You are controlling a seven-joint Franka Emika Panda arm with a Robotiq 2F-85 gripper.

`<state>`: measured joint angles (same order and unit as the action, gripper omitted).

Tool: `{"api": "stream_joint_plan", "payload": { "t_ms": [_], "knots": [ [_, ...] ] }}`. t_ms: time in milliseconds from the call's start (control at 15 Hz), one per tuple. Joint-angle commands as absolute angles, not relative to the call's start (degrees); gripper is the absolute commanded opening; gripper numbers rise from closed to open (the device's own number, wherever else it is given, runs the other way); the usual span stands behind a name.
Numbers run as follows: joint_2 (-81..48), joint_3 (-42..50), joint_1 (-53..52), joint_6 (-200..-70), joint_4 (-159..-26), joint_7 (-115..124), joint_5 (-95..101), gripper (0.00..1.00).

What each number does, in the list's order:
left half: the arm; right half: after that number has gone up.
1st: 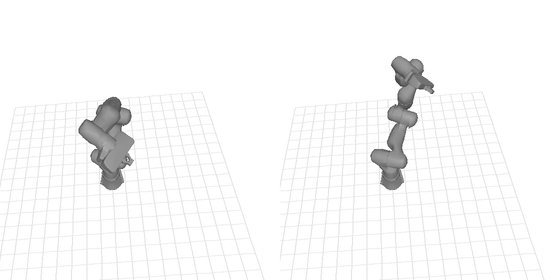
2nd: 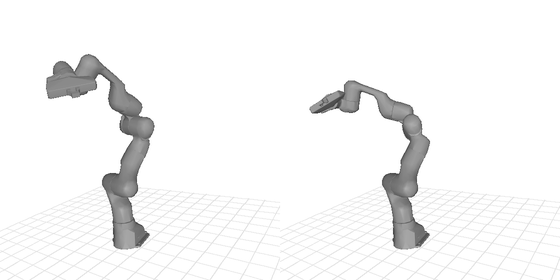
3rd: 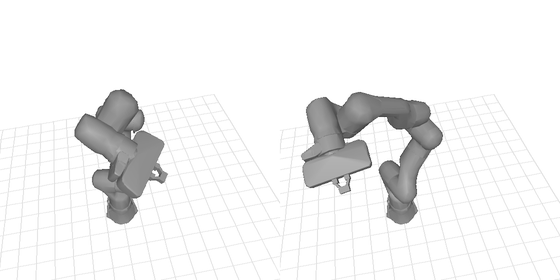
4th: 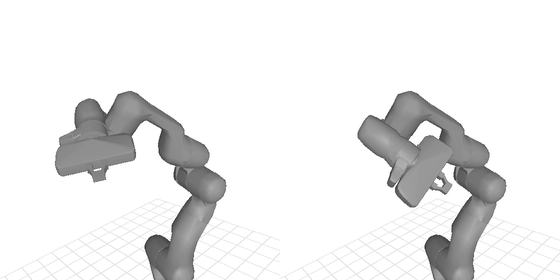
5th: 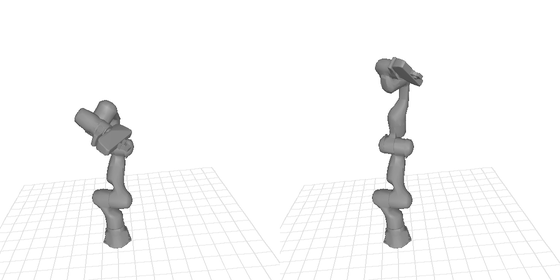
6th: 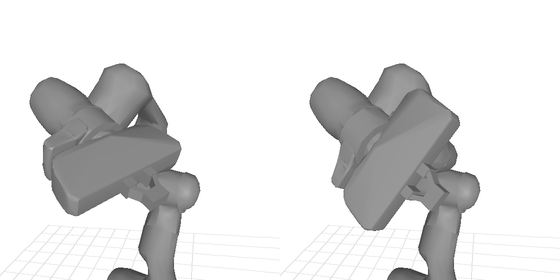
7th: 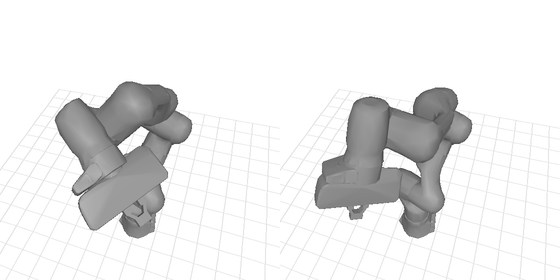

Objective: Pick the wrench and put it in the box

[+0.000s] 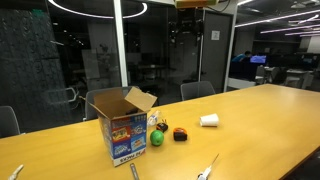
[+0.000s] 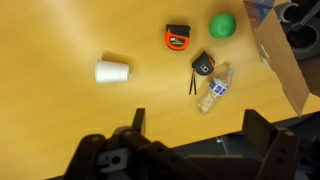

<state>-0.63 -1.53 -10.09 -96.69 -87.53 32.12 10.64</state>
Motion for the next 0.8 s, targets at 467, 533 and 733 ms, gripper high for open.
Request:
{"api": "stream_joint_plan", "payload": {
  "t_ms": [467, 533, 733],
  "knots": [
    [26.2, -1.2, -2.1, -101.1, -124.3, 23.7, 2.8, 1.0],
    [29.2, -0.7, -2.0, -101.9, -127.5, 21.2, 2.0, 1.0],
    [37.8, 1.3, -2.1, -103.9, -136.4, 10.8, 0.0, 1.0]
  ]
}}
